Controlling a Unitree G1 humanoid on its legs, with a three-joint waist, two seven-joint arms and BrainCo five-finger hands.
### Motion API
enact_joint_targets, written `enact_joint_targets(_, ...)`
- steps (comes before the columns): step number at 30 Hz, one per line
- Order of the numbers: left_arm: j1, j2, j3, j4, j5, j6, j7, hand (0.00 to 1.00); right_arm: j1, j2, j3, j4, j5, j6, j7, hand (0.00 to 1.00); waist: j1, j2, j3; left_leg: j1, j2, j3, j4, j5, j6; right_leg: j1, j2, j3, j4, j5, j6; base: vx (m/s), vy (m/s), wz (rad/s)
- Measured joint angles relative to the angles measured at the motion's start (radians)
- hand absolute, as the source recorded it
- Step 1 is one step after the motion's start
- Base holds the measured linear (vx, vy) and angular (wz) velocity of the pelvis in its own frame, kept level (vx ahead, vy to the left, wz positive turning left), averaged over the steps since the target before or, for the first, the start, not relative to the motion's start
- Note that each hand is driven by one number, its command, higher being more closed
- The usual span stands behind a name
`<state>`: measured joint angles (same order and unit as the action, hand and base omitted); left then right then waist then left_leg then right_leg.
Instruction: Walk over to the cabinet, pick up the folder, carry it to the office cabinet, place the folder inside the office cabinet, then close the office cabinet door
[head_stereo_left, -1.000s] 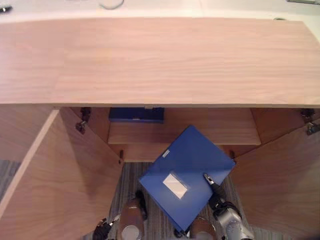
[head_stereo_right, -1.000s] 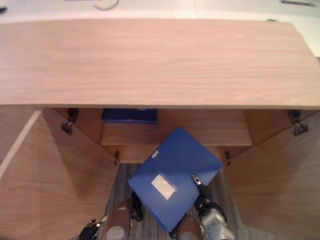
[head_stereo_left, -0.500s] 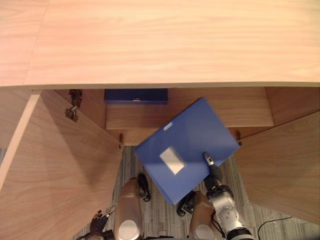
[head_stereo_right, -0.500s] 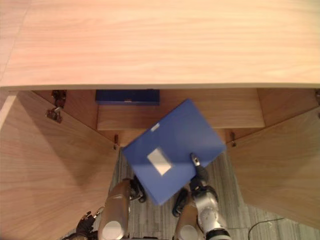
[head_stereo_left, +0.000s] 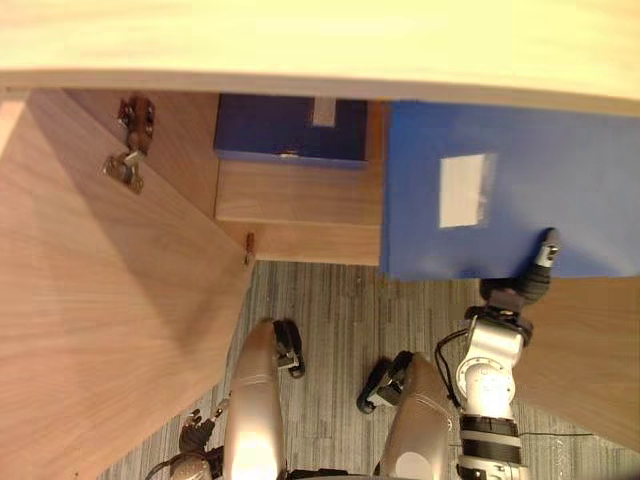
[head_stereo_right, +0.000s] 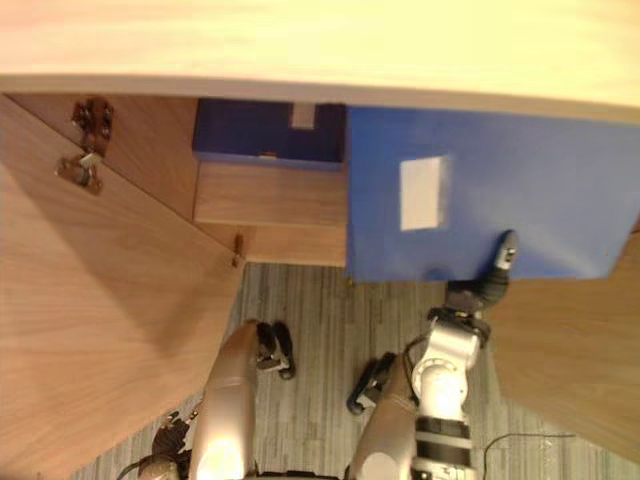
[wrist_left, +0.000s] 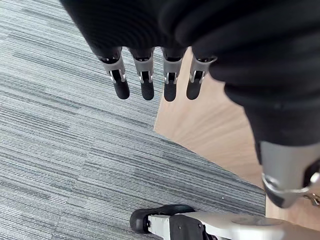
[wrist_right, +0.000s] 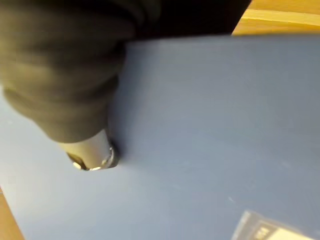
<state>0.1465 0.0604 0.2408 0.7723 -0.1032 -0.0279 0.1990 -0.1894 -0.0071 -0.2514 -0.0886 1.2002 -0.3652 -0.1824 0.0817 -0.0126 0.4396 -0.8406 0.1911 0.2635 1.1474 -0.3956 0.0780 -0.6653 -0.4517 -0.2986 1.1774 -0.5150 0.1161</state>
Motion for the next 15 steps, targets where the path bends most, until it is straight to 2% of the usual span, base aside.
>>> enact_joint_targets(3, -0.004, -0.007, -0.007, -0.001, -0.007, 0.004, 0.017, 0.00, -0.050, -0.029, -0.049, 0.004, 0.018, -0.031, -0.060, 1.00, 0.002, 0.010, 0.009, -0.026, -0.011, -0.005, 0.020, -0.002, 0.004, -0.021, -0.017, 0.001, 0.026, -0.009, 0.004, 0.01, 0.044, 0.11)
enact_joint_targets(8, -0.004, -0.007, -0.024, -0.018, -0.012, 0.014, 0.041, 0.00, -0.182, -0.135, -0.115, 0.111, 0.042, -0.036, -0.140, 1.00, 0.007, 0.023, 0.016, -0.060, -0.030, -0.012, 0.039, 0.000, 0.010, -0.049, -0.043, 0.001, 0.060, -0.022, 0.005, 0.02, 0.035, 0.14)
enact_joint_targets(13, -0.004, -0.004, -0.041, -0.018, -0.029, 0.013, 0.047, 0.00, -0.443, -0.269, -0.156, 0.396, 0.120, -0.028, -0.184, 1.00, 0.009, 0.031, 0.019, -0.094, -0.041, -0.023, 0.053, 0.006, 0.013, -0.074, -0.056, -0.003, 0.083, -0.028, 0.005, 0.01, 0.018, 0.10)
enact_joint_targets(15, -0.006, -0.007, -0.051, -0.018, -0.044, 0.009, 0.047, 0.00, -0.573, -0.345, -0.165, 0.534, 0.160, 0.003, -0.198, 1.00, 0.011, 0.047, 0.025, -0.117, -0.044, -0.028, 0.062, 0.011, 0.019, -0.090, -0.062, -0.004, 0.094, -0.028, 0.005, 0.01, 0.021, 0.10)
